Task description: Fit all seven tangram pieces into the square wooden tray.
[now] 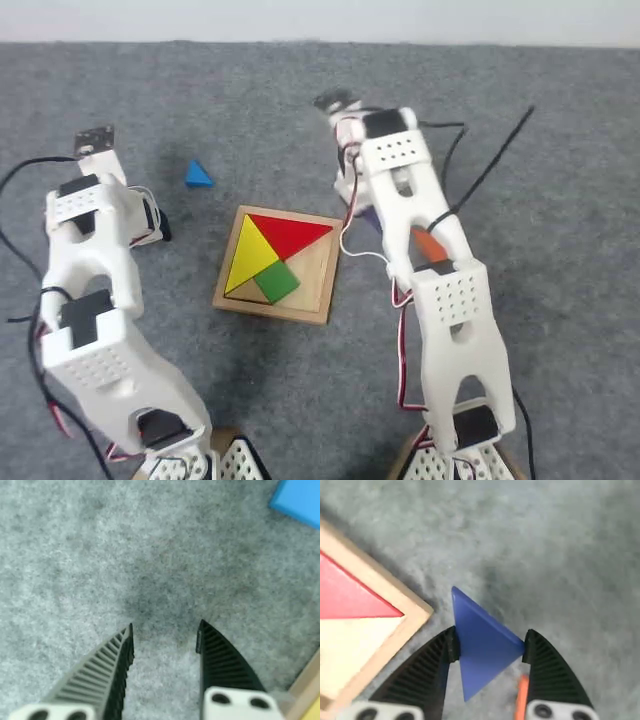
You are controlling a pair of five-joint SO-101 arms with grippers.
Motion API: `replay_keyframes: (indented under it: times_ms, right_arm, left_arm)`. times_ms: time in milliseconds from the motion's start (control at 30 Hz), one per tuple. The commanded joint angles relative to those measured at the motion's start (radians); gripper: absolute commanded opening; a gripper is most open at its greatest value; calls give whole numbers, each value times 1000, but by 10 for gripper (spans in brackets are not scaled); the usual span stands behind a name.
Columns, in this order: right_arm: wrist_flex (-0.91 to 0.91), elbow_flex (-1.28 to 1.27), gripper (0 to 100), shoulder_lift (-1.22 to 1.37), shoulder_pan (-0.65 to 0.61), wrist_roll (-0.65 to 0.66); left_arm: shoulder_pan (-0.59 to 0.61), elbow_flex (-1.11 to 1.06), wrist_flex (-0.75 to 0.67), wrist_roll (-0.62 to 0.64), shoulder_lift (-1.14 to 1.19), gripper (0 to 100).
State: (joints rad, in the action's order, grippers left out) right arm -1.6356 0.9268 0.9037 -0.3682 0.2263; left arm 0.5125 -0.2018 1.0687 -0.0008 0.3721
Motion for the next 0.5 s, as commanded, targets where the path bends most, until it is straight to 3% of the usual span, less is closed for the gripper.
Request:
replay_keyframes:
  times_ms: [0, 233, 467]
  right_arm:
    - [-111, 160, 132, -85, 19, -164]
    - [-156, 209, 132, -81, -36, -512]
    - [-154, 141, 132, -81, -139, -519]
  left_arm:
    - [0, 2, -15, -14, -72, 201]
    - [0, 2, -14, -12, -72, 201]
    - [0, 2, -14, -12, -72, 201]
